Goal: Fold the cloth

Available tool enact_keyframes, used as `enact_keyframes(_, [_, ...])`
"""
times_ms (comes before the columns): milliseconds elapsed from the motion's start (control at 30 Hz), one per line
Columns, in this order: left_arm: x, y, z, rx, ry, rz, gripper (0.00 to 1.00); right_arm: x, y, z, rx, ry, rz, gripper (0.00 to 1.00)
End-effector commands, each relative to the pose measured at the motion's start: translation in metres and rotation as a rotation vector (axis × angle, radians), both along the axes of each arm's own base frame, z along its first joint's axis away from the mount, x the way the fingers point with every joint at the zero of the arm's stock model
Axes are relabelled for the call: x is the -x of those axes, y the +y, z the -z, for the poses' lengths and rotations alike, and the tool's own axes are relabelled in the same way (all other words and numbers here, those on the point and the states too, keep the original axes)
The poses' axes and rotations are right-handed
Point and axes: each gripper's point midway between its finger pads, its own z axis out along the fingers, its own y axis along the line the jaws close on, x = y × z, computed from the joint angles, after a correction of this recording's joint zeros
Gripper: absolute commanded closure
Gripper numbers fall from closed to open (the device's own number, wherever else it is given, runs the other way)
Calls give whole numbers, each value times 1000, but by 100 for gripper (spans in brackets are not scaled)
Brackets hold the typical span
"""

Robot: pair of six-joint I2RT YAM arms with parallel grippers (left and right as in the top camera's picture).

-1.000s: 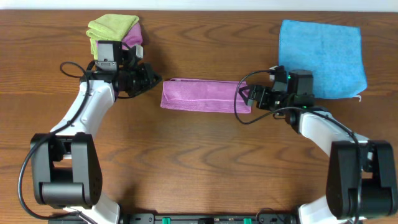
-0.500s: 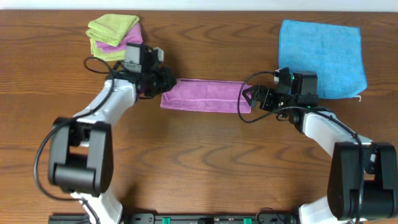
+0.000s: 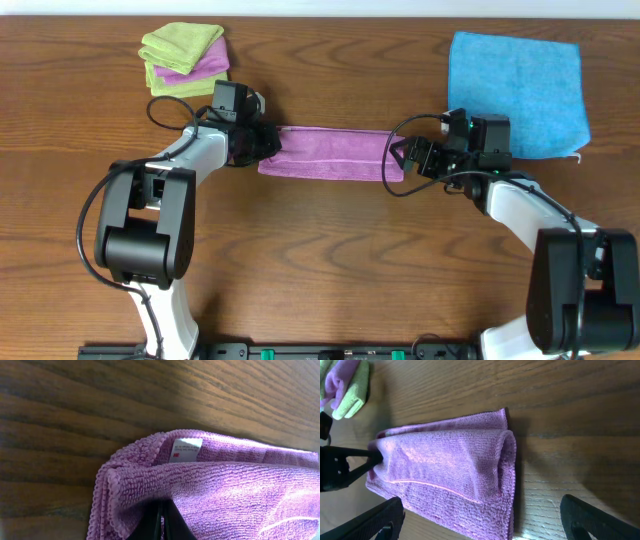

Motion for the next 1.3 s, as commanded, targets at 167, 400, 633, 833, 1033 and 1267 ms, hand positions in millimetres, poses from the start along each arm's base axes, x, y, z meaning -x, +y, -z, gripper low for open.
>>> enact_keyframes(167, [-9, 4, 1, -21, -19, -19, 94, -4, 13, 13, 3, 26, 0, 1])
enact_keyframes(400, [-8, 4, 2, -19, -12, -24, 94, -6, 14, 27, -7, 46, 13, 1])
enact_keyframes(633, [-7, 4, 2, -15, -7, -26, 94, -10, 17, 37, -30, 69, 40, 1])
enact_keyframes(833, [-6, 4, 2, -12, 3, -35, 94, -10, 32, 44, -40, 69, 18, 4])
enact_keyframes(1033, [-3, 4, 4, -15, 17, -35, 94, -3, 45, 57, -40, 99, -11, 16])
enact_keyframes(1267, [-2, 4, 5, -16, 25, -35, 94, -13, 51, 52, -39, 38, -23, 69])
